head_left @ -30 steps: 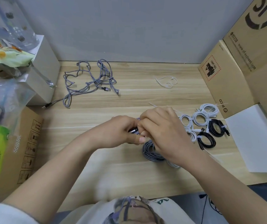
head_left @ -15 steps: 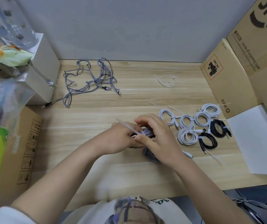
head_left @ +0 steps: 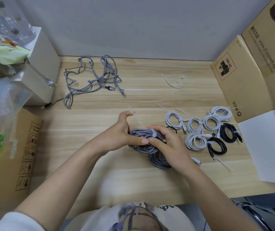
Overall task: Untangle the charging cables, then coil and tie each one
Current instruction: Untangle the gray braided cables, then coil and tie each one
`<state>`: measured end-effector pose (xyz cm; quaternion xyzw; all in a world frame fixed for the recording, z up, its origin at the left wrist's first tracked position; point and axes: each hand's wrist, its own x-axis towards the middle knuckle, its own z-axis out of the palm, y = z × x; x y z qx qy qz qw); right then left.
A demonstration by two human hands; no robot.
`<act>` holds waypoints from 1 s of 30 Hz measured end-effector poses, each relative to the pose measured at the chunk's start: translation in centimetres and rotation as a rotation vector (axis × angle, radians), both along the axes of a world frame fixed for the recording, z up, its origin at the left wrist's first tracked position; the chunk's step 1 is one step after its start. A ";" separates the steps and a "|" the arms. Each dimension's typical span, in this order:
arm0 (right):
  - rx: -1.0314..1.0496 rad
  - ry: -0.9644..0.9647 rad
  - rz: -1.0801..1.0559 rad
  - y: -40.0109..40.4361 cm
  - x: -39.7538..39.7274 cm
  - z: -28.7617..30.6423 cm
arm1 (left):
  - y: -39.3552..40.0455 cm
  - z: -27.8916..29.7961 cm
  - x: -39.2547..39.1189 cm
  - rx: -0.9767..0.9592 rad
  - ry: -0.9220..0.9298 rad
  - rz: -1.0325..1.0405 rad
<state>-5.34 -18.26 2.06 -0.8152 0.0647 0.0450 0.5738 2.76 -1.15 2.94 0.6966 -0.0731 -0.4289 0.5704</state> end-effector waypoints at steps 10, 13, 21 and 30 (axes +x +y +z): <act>0.077 0.209 0.021 -2.8 8.3 -2.0 | -2.8 -2.8 4.9 -0.044 -0.081 0.102; 0.001 0.248 0.011 -3.6 10.5 -3.8 | -4.3 -5.3 6.7 0.052 -0.045 0.138; -0.284 0.389 -0.009 -5.4 12.0 -8.1 | -7.1 -9.5 6.8 0.202 0.056 0.184; -0.492 0.420 0.062 -5.6 12.7 -8.4 | -7.7 -10.5 6.6 0.330 -0.268 0.128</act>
